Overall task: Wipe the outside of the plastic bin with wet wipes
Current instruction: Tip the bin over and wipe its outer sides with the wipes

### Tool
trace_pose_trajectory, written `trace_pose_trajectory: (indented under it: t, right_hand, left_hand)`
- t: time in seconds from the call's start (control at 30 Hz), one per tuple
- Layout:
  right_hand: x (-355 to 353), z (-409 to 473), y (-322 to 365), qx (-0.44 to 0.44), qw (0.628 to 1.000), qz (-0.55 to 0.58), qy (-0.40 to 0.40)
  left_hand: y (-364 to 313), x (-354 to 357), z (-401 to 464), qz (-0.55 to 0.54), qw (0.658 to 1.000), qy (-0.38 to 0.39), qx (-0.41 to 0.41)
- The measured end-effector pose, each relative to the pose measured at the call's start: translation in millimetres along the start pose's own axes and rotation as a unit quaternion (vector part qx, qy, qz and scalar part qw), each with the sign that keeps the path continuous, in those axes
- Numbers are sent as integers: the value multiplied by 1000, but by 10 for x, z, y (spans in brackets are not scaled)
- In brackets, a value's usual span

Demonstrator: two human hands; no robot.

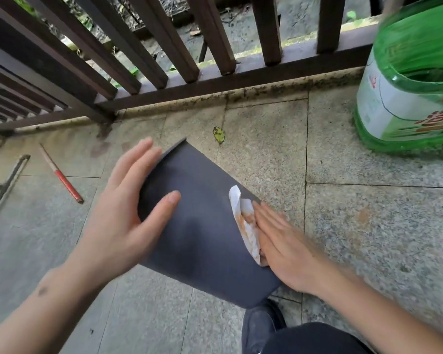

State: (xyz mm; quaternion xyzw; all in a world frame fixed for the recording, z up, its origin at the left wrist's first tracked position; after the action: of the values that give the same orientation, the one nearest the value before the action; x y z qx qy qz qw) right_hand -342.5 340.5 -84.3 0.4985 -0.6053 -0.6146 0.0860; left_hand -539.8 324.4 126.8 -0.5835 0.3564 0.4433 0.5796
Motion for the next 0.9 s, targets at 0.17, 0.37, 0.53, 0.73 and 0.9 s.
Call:
trace_pose_trajectory:
  t: [0.17, 0.37, 0.53, 0.73, 0.9]
  right_hand:
    - [267, -37, -93, -30, 998, -62, 9]
    - [470, 81, -198, 3, 1000, -28, -4]
    - [266, 386, -119, 69, 988, 137, -32]
    - [-126, 665, 647, -9, 987, 162, -5]
    - [-332, 564, 1405, -211, 963, 155, -56]
  left_hand:
    - [442, -32, 123, 25, 989, 63, -134]
    - [427, -25, -84, -1, 993, 101, -55]
    - [123, 66, -103, 30, 978, 152, 141]
    - [-148, 159, -186, -71, 975, 159, 136]
    - [-249, 415, 46, -252, 965, 73, -30]
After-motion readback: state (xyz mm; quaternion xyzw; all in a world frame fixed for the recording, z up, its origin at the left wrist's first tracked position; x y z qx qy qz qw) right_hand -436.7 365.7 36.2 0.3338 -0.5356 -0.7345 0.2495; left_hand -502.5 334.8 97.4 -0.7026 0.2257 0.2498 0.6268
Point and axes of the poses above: each hand's wrist, its own z-axis towards the middle knuckle, its own x-axis out of the palm, y = z × x, the point moved 4 cm from there along z, towards the middle knuckle, and after that the axes turned 1 degree about -z, right-handed, at the moved point
